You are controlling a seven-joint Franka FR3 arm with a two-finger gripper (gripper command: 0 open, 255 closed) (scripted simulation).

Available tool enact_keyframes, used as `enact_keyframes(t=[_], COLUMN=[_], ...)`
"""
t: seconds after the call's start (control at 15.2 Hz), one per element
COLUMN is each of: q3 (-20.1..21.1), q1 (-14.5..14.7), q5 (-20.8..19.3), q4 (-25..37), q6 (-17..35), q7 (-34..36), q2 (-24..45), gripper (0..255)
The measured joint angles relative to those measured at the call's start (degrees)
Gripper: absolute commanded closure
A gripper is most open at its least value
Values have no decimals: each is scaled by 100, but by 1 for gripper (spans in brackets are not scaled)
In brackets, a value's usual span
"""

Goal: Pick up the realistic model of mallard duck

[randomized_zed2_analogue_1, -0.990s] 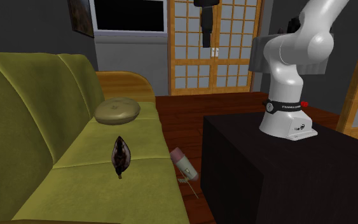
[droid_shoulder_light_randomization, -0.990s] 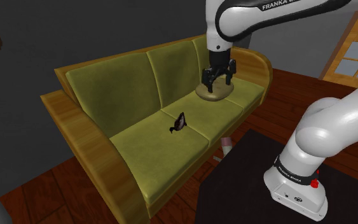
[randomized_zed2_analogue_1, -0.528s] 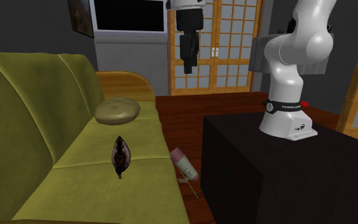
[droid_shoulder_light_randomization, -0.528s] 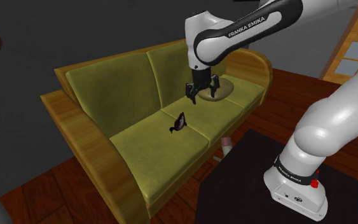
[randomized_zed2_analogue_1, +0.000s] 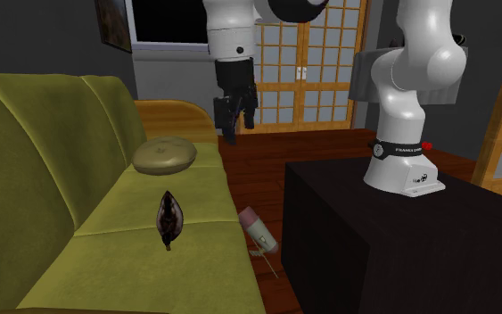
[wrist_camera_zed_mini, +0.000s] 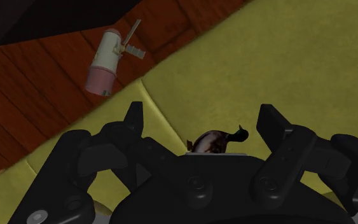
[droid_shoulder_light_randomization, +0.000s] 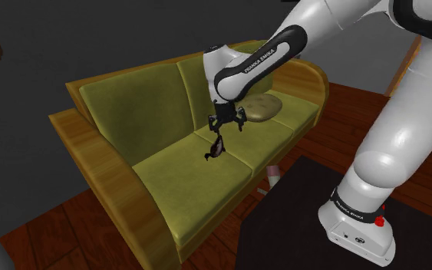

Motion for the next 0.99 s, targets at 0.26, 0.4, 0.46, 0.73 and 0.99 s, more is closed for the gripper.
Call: enact_keyframes(t=[0.26,0.4,0.46,0.73,0.99], q3=[-55,-123,-167,-386,-623], q1=[29,102,140,259,418], q5=[-418,-625,-707,-943,-1079], q4=[538,839,1017,1677,2534], q6=[303,449,478,584,609], q7=[781,1184,1356,1898,2369], q2=[967,1486,1722,2555,3492], gripper=[0,0,0,0,0])
